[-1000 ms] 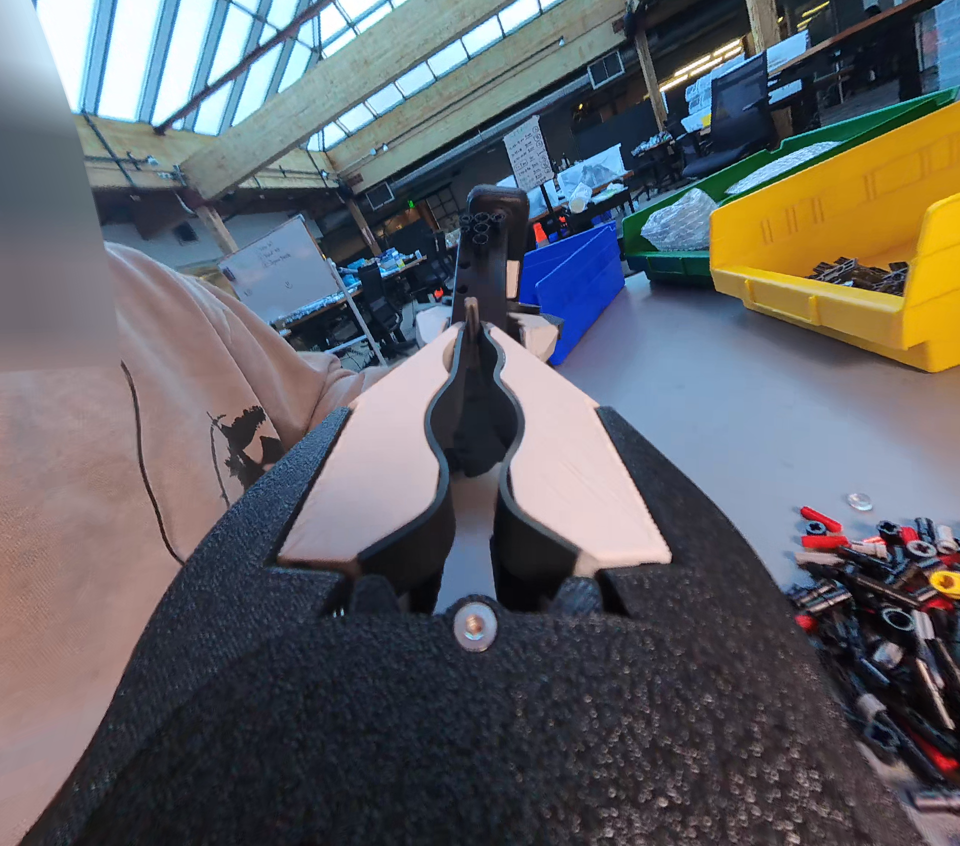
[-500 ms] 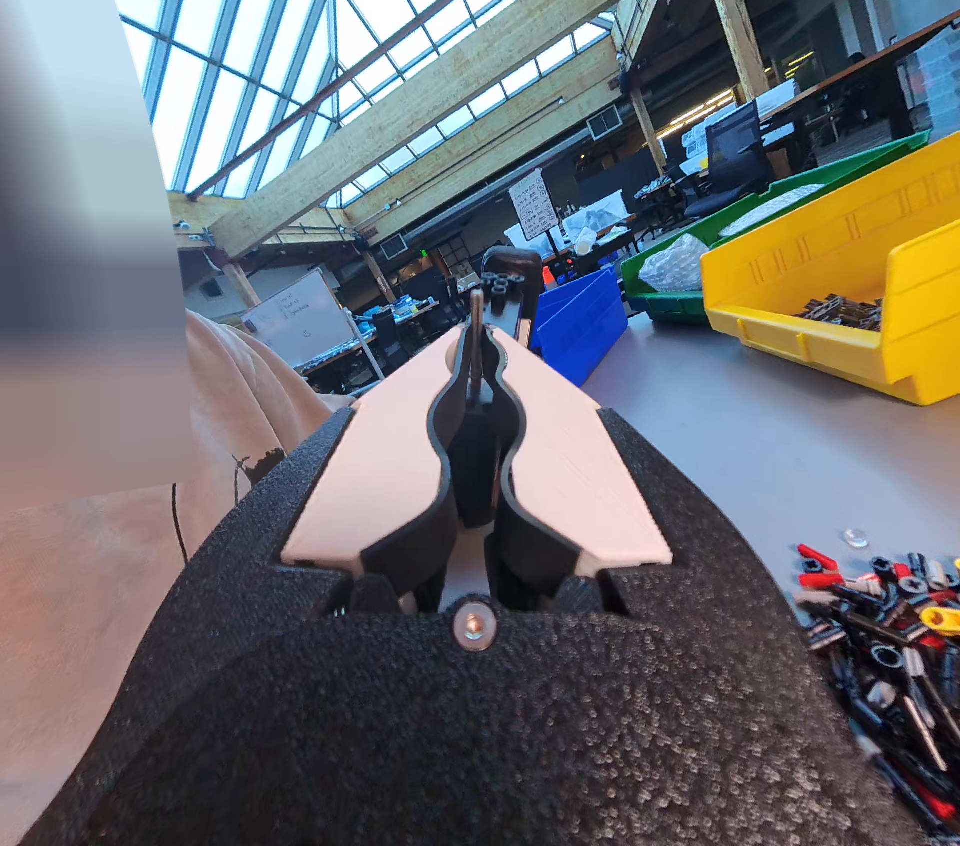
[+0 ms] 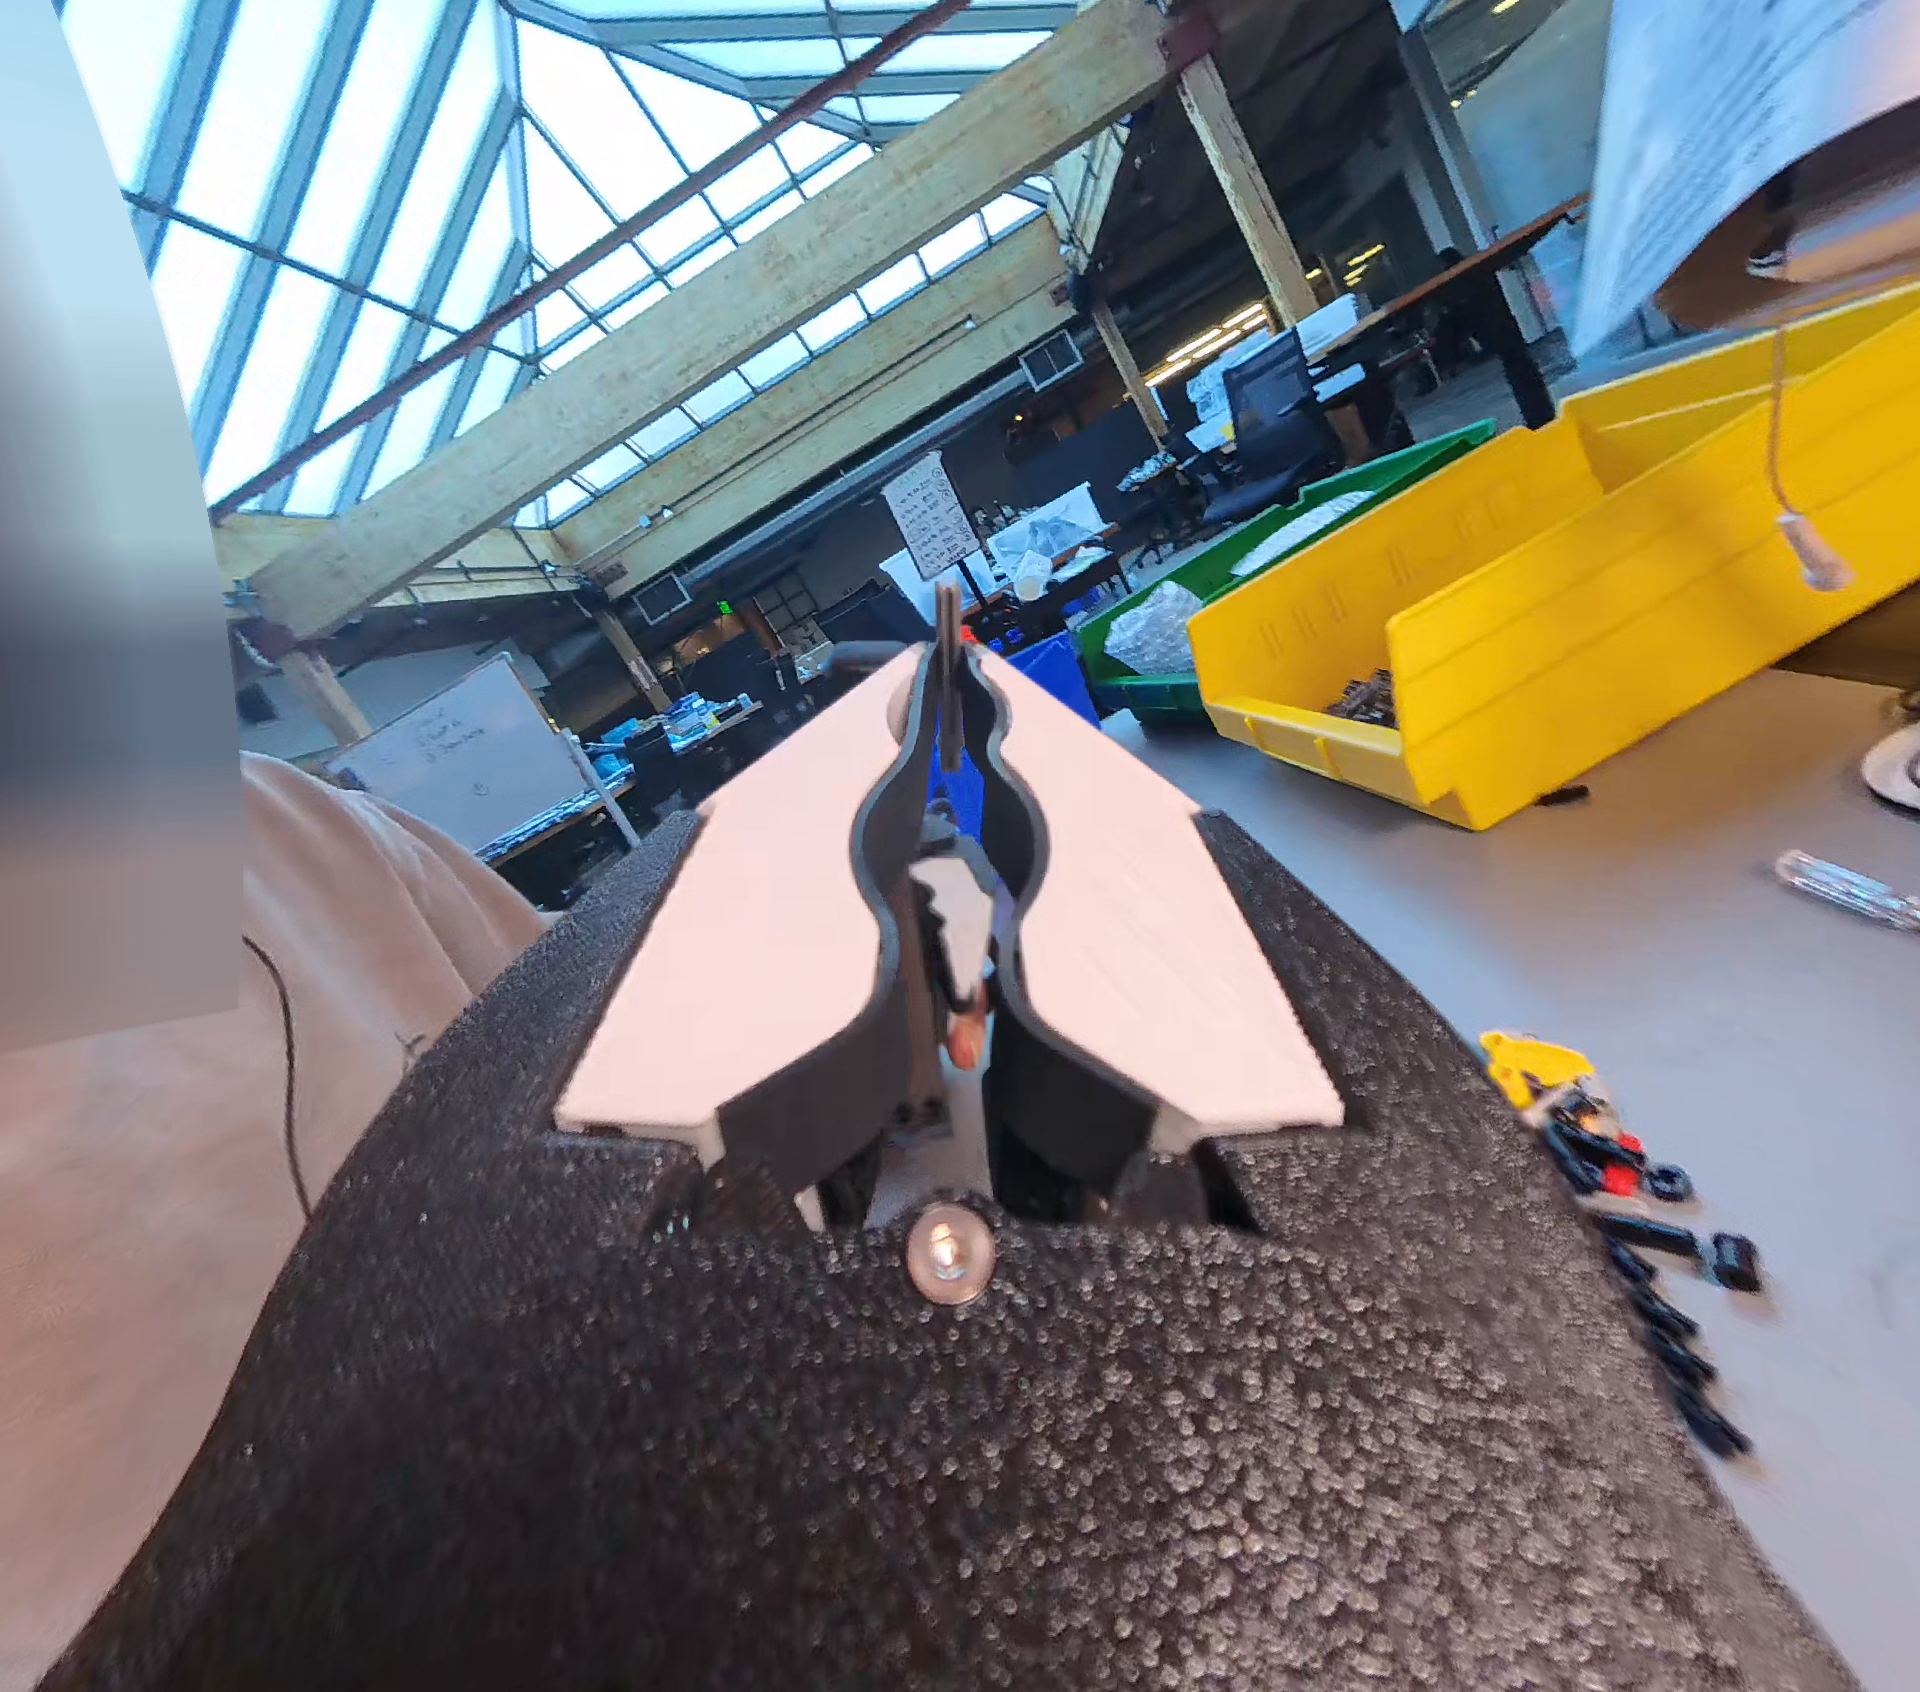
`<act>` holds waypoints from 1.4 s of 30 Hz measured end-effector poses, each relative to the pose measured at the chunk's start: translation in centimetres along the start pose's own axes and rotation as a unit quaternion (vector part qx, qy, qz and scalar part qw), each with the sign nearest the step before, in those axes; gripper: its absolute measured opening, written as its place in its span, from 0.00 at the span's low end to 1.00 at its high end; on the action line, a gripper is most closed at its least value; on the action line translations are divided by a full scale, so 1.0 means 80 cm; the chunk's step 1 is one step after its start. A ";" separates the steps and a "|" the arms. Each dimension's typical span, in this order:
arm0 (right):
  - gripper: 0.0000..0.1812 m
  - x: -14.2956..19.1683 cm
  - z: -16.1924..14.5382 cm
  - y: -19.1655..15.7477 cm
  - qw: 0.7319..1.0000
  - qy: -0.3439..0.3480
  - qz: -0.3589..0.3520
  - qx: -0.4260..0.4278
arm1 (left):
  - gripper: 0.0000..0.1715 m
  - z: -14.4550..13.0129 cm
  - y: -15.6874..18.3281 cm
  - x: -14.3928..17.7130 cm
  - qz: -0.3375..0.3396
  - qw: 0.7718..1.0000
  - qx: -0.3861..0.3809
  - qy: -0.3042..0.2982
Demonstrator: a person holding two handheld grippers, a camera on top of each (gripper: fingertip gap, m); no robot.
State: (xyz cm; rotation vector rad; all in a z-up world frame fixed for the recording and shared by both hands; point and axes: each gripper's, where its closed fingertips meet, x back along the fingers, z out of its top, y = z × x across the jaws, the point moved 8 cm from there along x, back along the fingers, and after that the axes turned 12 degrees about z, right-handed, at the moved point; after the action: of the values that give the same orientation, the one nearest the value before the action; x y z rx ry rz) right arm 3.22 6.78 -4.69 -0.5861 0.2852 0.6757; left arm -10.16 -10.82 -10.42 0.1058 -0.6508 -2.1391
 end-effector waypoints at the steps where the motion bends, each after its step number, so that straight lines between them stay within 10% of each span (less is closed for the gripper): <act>1: 0.01 0.004 -0.001 0.004 1.000 -0.004 -0.009 -0.001 | 0.20 0.001 0.000 0.002 0.001 1.000 -0.005 0.002; 9: 0.01 0.067 0.047 0.037 0.958 -0.096 -0.228 0.143 | 0.20 0.004 0.010 0.006 0.002 1.000 -0.020 0.004; 17: 0.01 0.207 0.185 0.086 0.780 -0.190 -0.549 0.233 | 0.20 0.009 0.004 0.013 0.015 0.999 -0.011 0.027; 22: 0.15 0.220 0.241 0.132 0.730 -0.168 -0.611 0.256 | 0.20 0.001 0.004 0.004 0.020 1.000 -0.015 0.011; 27: 0.29 0.188 0.232 0.113 0.755 -0.124 -0.560 0.318 | 0.19 0.003 0.004 0.006 0.029 0.999 -0.022 0.016; 34: 0.24 0.054 0.076 0.014 0.927 -0.229 -0.206 0.215 | 0.20 -0.001 0.010 -0.001 0.051 0.996 -0.073 -0.008; 42: 0.17 -0.055 -0.073 -0.078 0.952 -0.273 0.015 0.139 | 0.20 -0.007 0.029 -0.008 0.043 0.991 -0.127 -0.026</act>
State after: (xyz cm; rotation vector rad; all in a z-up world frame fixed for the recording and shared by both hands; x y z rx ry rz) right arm 3.68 -2.85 -4.92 -0.1099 -0.1293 0.7836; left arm -7.91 -11.72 -9.85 -0.1145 -0.4010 -2.1266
